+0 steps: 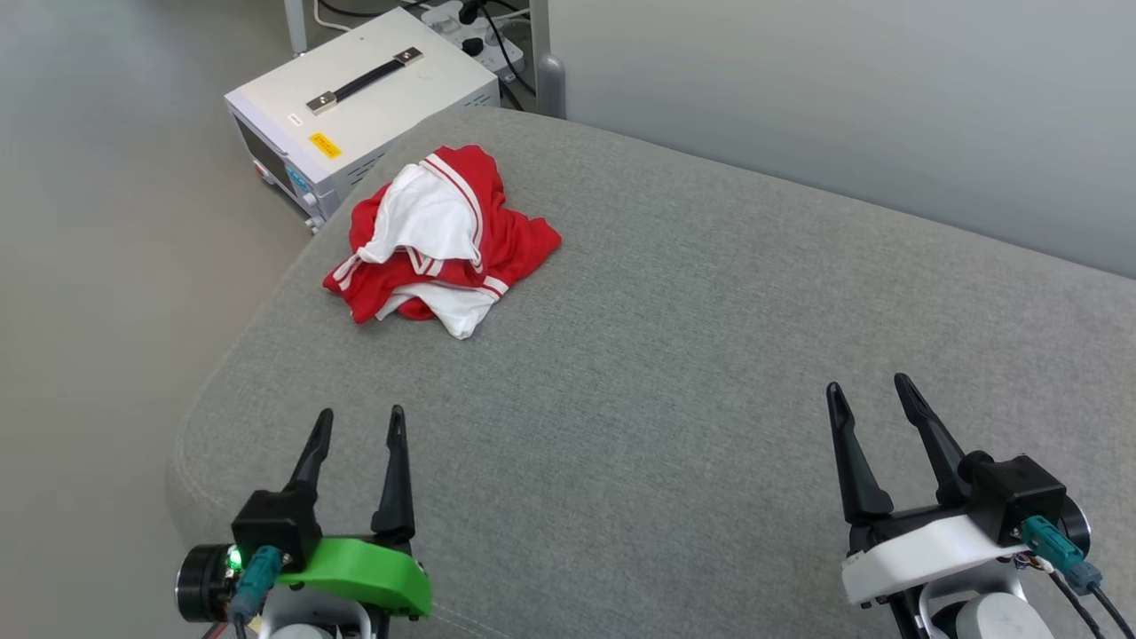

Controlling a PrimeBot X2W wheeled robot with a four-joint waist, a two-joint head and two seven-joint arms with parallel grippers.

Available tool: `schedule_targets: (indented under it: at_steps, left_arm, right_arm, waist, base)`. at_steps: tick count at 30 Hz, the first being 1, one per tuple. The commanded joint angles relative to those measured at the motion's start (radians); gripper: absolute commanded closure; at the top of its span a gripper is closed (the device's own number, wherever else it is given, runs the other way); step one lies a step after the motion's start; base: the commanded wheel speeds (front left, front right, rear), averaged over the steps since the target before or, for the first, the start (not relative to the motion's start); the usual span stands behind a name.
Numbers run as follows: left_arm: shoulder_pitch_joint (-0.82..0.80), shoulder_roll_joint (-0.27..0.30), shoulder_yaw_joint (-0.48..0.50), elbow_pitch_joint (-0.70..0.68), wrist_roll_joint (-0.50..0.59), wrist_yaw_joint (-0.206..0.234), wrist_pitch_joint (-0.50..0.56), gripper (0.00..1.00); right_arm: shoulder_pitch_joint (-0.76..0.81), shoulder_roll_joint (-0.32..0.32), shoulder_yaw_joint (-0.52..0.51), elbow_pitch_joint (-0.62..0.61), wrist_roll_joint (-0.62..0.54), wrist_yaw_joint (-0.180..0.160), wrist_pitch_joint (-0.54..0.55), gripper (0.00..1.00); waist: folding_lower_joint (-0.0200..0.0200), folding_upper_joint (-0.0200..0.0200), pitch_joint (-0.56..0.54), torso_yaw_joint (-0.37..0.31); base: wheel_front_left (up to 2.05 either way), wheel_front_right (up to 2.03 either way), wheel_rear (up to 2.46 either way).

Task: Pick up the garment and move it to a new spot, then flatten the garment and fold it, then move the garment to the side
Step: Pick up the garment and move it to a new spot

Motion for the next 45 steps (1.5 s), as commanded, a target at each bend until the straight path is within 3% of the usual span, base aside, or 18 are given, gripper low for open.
schedule_targets:
  at_steps: [1,7,10,14,20,28,34,39,40,41,42,43,45]
  left_arm:
    - [-0.014,-0.004,0.009,-0.001,-0.011,-0.008,-0.006,0.0]
    - [-0.104,-0.001,0.038,0.045,-0.036,-0.062,-0.006,0.0]
    - [-0.194,0.008,0.073,0.076,-0.101,-0.084,-0.006,0.0]
    - [-0.347,0.11,0.054,0.159,-0.169,-0.097,0.035,0.0]
    - [-0.58,0.296,-0.014,0.242,-0.403,-0.099,0.346,0.0]
    - [-0.746,0.513,-0.098,0.32,-0.607,-0.099,0.765,0.0]
    - [-0.791,0.599,-0.122,0.382,-0.619,-0.092,0.882,0.0]
    - [-0.801,0.62,-0.145,0.427,-0.596,-0.083,0.917,0.0]
    - [-0.801,0.623,-0.148,0.438,-0.59,-0.08,0.915,0.05]
    - [-0.801,0.625,-0.151,0.447,-0.585,-0.078,0.911,0.53]
    - [-0.799,0.626,-0.154,0.458,-0.579,-0.078,0.903,0.8]
    - [-0.799,0.625,-0.155,0.467,-0.579,-0.079,0.894,1.0]
    - [-0.798,0.615,-0.15,0.488,-0.584,-0.08,0.865,1.0]
  right_arm:
    - [-0.012,-0.003,-0.004,-0.003,-0.005,-0.001,-0.006,0.0]
    - [-0.044,-0.003,-0.005,-0.015,-0.035,-0.001,-0.006,0.0]
    - [-0.068,-0.003,-0.003,-0.023,-0.05,-0.001,-0.006,0.0]
    - [-0.099,-0.003,0.0,-0.032,-0.066,-0.001,-0.006,0.0]
    - [-0.14,-0.003,-0.007,-0.048,-0.062,-0.001,-0.006,0.0]
    - [-0.164,-0.003,0.01,-0.047,-0.051,-0.001,-0.006,0.0]
    - [-0.182,-0.003,0.022,-0.052,-0.034,-0.001,-0.006,0.0]
    - [-0.194,-0.003,0.026,-0.043,-0.025,-0.001,-0.006,0.0]
    - [-0.196,-0.003,0.027,-0.041,-0.025,-0.001,-0.006,0.0]
    - [-0.199,-0.003,0.029,-0.039,-0.026,-0.001,-0.006,0.0]
    - [-0.201,-0.003,0.03,-0.037,-0.026,-0.001,-0.006,0.0]
    - [-0.202,-0.003,0.032,-0.036,-0.026,-0.001,-0.006,0.0]
    - [-0.203,-0.003,0.035,-0.031,-0.028,-0.001,-0.006,0.0]
  waist:
    - [0.0,0.0106,0.023,-0.021]
    - [0.0,0.0106,0.109,-0.08]
    - [0.0,0.0106,0.169,-0.117]
    - [0.0,0.0106,0.247,-0.171]
    - [0.0,0.0106,0.352,-0.254]
    - [0.0,0.0106,0.431,-0.337]
    - [0.0,0.0106,0.469,-0.374]
    - [0.0,0.0106,0.489,-0.385]
    - [0.0,0.0106,0.492,-0.386]
    - [0.0,0.0106,0.494,-0.387]
    - [0.0,0.0106,0.494,-0.388]
    - [0.0,0.0106,0.493,-0.387]
    - [0.0,0.0106,0.484,-0.385]
  base:
    - [0.0,0.0,0.0]
    - [0.0,0.0,0.0]
    - [0.0,0.0,0.0]
    - [0.0,0.0,0.0]
    - [0.0,0.0,0.0]
    - [0.0,0.0,0.0]
    - [0.0,0.0,0.0]
    - [0.0,0.0,0.0]
    - [0.0,0.0,0.0]
    - [0.0,0.0,0.0]
    - [0.0,0.0,0.0]
    - [0.0,0.0,0.0]
    - [0.0,0.0,0.0]
